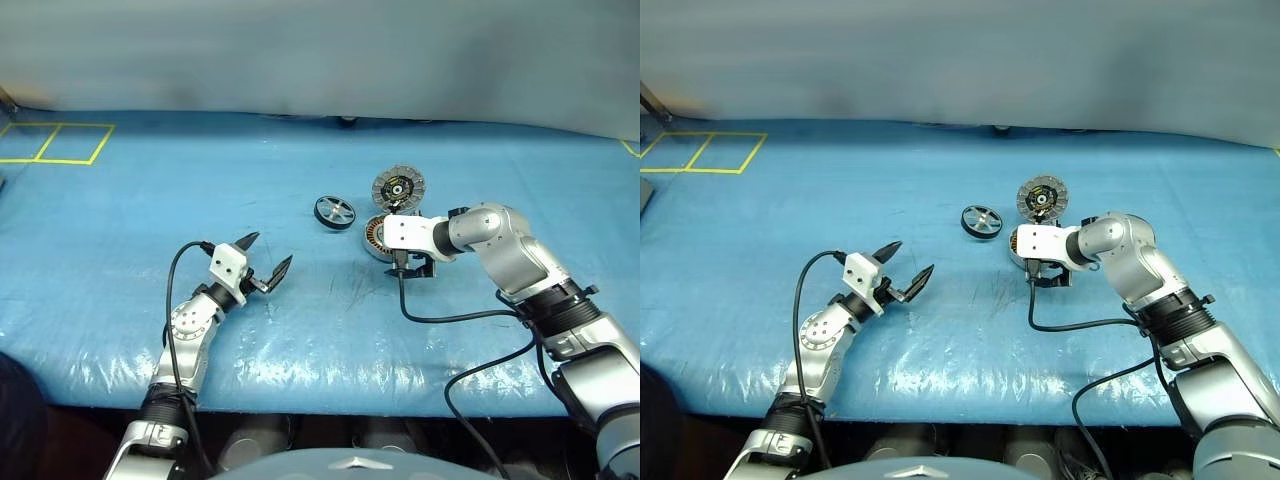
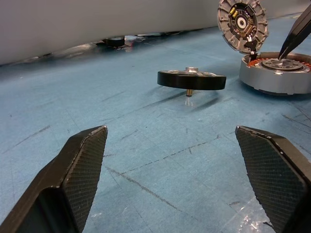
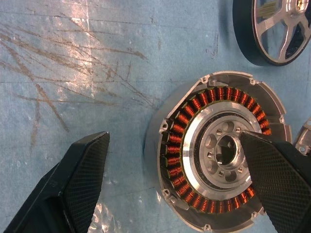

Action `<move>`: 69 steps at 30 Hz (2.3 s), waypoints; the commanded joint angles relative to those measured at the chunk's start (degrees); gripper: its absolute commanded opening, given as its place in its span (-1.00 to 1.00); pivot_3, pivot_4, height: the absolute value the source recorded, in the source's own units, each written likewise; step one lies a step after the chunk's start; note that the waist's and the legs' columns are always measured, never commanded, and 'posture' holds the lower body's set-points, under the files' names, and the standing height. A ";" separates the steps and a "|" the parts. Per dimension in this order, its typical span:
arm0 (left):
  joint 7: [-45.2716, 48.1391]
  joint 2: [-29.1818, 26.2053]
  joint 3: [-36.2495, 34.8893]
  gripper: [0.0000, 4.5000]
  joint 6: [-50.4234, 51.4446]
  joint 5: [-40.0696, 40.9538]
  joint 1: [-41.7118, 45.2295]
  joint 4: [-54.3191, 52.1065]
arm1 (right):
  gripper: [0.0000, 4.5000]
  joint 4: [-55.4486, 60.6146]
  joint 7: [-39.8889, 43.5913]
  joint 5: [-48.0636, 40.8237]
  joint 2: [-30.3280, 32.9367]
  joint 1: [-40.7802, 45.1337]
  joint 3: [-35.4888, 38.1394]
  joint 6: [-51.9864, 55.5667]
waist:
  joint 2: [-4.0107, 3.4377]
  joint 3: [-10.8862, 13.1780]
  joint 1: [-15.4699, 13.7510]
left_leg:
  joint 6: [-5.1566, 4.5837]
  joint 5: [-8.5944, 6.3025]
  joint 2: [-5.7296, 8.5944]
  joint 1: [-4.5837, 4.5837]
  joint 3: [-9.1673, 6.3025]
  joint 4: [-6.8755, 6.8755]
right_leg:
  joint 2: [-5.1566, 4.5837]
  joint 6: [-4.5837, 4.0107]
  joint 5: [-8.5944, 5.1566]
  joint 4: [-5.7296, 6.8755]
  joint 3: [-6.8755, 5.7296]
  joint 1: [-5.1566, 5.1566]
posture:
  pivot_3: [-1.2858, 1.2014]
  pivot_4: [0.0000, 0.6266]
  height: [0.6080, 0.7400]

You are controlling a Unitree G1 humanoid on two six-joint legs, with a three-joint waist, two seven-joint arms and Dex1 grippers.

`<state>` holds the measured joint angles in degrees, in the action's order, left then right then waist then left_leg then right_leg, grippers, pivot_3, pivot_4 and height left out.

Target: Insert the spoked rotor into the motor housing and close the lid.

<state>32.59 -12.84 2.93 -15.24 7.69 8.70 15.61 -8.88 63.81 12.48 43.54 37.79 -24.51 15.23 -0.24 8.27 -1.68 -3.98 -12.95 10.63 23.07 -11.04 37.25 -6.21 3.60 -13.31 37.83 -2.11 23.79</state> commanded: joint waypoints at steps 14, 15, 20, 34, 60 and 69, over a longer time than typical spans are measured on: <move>-0.19 0.15 0.11 1.00 -0.89 0.02 0.01 -2.07 | 0.91 -9.29 -0.18 4.13 -1.69 -0.38 -0.75 -4.52 | 0.02 -0.02 -0.28 | 0.00 -0.01 0.00 -0.03 0.04 0.19 | 0.04 0.07 0.06 0.04 0.04 -0.11 | 0.03 -0.52 1.00; -0.24 0.14 0.09 1.00 -0.91 0.00 -0.03 -2.10 | 0.82 -9.34 0.36 4.04 -1.88 -0.52 -0.96 -4.67 | 0.02 -0.03 -0.29 | 0.00 -0.01 0.00 -0.04 0.04 0.22 | 0.06 0.09 0.08 0.03 0.06 -0.12 | 0.03 -0.52 1.00; -0.36 0.03 0.01 1.00 -0.93 -0.14 -0.09 -2.22 | 0.17 -9.36 -0.39 5.30 -2.87 -1.20 -1.26 -5.13 | 0.03 -0.08 -0.47 | 0.27 -0.17 -0.01 -0.14 0.05 0.26 | 0.10 0.11 0.14 0.04 0.12 -0.15 | 0.03 -0.52 1.00; -0.15 -0.03 0.16 1.00 -0.73 -0.23 -0.44 -1.95 | 0.17 11.42 -3.23 6.79 -6.60 -11.32 0.32 6.91 | 0.22 -0.24 -0.46 | 0.29 -0.25 -0.10 -0.16 0.15 0.24 | 0.21 0.11 0.14 0.04 0.31 -0.13 | 0.03 -0.52 1.00; 0.04 0.52 0.76 1.00 -1.08 -0.16 -1.26 -1.78 | -0.06 20.42 -9.15 6.61 -6.33 -17.59 1.99 18.42 | 0.25 -0.28 -0.78 | 0.30 -0.33 -0.22 -0.37 0.29 0.29 | 0.47 0.13 0.18 -0.02 0.58 -0.08 | 0.03 -0.52 1.00; -0.33 0.39 0.63 1.00 -0.96 -0.24 -1.53 -2.12 | -0.06 25.71 -14.44 2.36 -11.84 -20.31 5.54 22.25 | 0.26 -0.29 -0.74 | 0.32 -0.32 -0.25 -0.37 0.30 0.29 | 0.51 0.13 0.18 -0.01 0.63 -0.06 | 0.03 -0.52 1.00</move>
<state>32.51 -12.52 3.60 -15.29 7.35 7.15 15.60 15.20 50.20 16.32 32.53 18.44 -19.28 35.79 0.02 7.99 -2.41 -3.65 -13.27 10.37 22.71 -10.73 37.52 -5.68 3.72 -13.13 37.83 -1.45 23.74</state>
